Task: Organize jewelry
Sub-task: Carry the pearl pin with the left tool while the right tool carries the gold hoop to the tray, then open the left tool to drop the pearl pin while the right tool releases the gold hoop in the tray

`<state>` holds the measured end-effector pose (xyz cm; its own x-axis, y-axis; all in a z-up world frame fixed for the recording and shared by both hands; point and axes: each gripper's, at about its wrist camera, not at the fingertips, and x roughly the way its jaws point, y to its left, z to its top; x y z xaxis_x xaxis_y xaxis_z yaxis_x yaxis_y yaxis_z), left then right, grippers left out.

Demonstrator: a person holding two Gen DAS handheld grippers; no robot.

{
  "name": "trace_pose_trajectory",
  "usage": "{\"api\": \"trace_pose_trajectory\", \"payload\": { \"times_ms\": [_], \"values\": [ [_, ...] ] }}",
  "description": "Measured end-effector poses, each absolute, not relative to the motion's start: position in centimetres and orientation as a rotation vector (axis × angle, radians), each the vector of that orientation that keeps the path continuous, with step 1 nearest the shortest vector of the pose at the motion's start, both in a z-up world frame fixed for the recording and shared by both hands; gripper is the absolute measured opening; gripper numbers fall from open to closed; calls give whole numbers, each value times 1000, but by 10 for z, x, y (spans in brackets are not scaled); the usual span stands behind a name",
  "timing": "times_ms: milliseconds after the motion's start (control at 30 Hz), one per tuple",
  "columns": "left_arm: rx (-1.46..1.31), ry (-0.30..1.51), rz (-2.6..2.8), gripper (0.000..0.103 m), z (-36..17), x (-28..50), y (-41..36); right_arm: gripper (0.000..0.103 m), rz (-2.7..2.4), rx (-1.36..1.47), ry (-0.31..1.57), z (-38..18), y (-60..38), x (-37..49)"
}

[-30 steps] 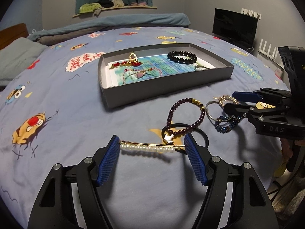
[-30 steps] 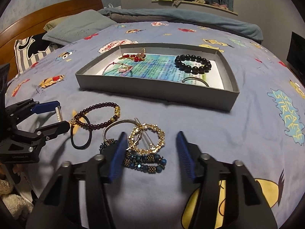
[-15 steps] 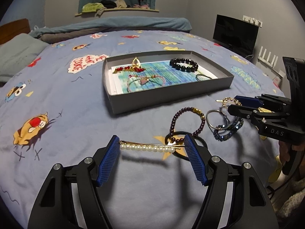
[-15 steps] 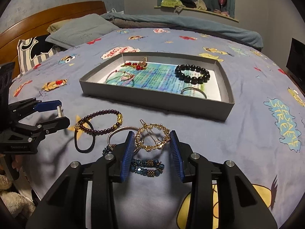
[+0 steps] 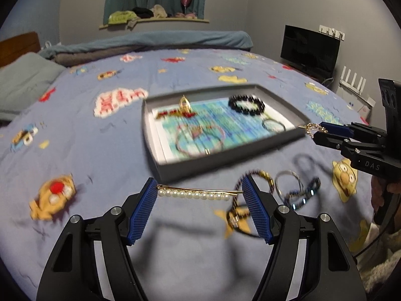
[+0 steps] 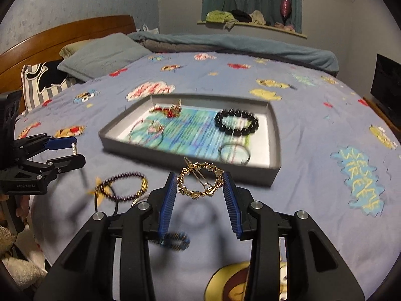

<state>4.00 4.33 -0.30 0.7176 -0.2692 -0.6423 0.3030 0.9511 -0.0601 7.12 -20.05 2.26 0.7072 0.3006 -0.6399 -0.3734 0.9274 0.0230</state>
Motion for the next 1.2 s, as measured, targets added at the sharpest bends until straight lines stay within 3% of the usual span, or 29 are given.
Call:
{"api": "trace_pose_trajectory", "payload": {
  "times_ms": [367,733,1200],
  "values": [
    [-13,715,-317,71,23,116,46,38,331,-102,683,30,-202,135],
    [-23,806,-319,71,3,188,30,38,327,-106,779,-9,-188,183],
    [20,880,-332,71,-24,212,12,38,331,-158,851,-28,-172,200]
  ]
}}
